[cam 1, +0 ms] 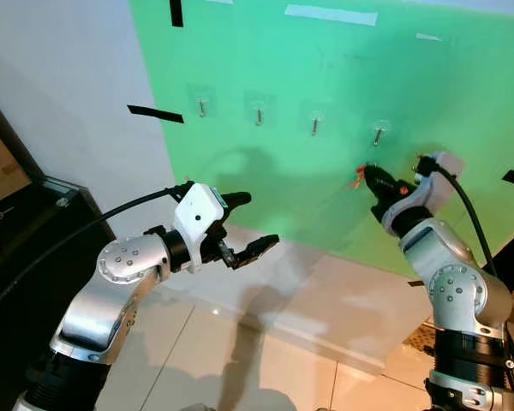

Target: Hang keys on a hook

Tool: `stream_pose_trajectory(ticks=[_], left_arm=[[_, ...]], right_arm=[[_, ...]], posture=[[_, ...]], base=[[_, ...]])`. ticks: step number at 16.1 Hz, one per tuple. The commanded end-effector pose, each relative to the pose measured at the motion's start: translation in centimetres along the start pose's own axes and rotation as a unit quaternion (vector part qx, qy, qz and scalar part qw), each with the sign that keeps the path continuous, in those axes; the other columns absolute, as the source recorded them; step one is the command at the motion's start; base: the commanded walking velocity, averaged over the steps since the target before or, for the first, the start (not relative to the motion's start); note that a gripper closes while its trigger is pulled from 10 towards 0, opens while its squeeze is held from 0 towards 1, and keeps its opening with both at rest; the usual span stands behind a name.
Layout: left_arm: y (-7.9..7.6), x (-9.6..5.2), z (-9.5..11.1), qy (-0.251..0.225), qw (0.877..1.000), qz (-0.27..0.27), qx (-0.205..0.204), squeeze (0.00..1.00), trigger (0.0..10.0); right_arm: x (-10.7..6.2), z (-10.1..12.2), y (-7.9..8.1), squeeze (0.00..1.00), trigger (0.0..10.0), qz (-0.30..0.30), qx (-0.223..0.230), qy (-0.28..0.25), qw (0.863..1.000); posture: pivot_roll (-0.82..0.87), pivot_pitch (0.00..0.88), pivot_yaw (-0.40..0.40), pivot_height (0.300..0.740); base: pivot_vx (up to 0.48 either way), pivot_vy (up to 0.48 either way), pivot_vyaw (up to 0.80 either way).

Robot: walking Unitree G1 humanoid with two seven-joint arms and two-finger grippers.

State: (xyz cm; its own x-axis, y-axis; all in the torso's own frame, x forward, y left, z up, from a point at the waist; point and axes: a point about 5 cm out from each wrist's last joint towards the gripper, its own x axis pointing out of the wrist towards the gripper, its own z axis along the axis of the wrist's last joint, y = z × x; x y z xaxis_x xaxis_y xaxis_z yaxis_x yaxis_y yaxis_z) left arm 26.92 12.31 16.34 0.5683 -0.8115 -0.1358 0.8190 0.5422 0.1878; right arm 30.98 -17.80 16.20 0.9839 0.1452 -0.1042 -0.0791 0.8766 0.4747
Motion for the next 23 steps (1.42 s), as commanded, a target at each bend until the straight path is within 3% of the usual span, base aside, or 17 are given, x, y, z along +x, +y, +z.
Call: stream_pose_trajectory(ticks=[1,6,10,15,23], left_arm=[[0.1,0.1,0.3,0.002,1.000,-0.007,0.006,0.00,10.0],[0.0,0.2,0.2,0.001,1.000,-0.008,0.008,0.00,10.0],[0.0,0.3,0.2,0.000,1.000,-0.009,0.009,0.00,10.0],[0.0,0.3,0.1,-0.001,1.000,-0.012,0.008,0.00,10.0],[0.0,0.3,0.1,-0.001,1.000,-0.011,0.007,0.00,10.0]], right_arm=[[-0.1,0.1,-0.1,0.00,10.0,-0.006,0.002,0.003,1.000],[-1.7,0.9,2.1,0.00,10.0,0.111,-0.040,-0.033,0.992],[-1.9,1.8,2.3,0.00,10.0,0.124,-0.030,-0.063,0.990],[-1.6,3.1,1.8,0.00,10.0,0.091,-0.008,-0.107,0.990],[-0.9,2.8,0.7,0.00,10.0,0.046,0.023,-0.101,0.994]], posture=[[-0.05,0.000,0.019,0.740],[-0.05,0.000,0.018,0.740],[-0.06,0.000,0.020,0.740],[-0.06,0.000,0.018,0.740],[-0.05,0.000,0.013,0.740]], base=[[0.000,0.000,0.00],[0.000,0.000,0.00],[0.000,0.000,0.00],[0.000,0.000,0.00],[0.000,0.000,0.00]])
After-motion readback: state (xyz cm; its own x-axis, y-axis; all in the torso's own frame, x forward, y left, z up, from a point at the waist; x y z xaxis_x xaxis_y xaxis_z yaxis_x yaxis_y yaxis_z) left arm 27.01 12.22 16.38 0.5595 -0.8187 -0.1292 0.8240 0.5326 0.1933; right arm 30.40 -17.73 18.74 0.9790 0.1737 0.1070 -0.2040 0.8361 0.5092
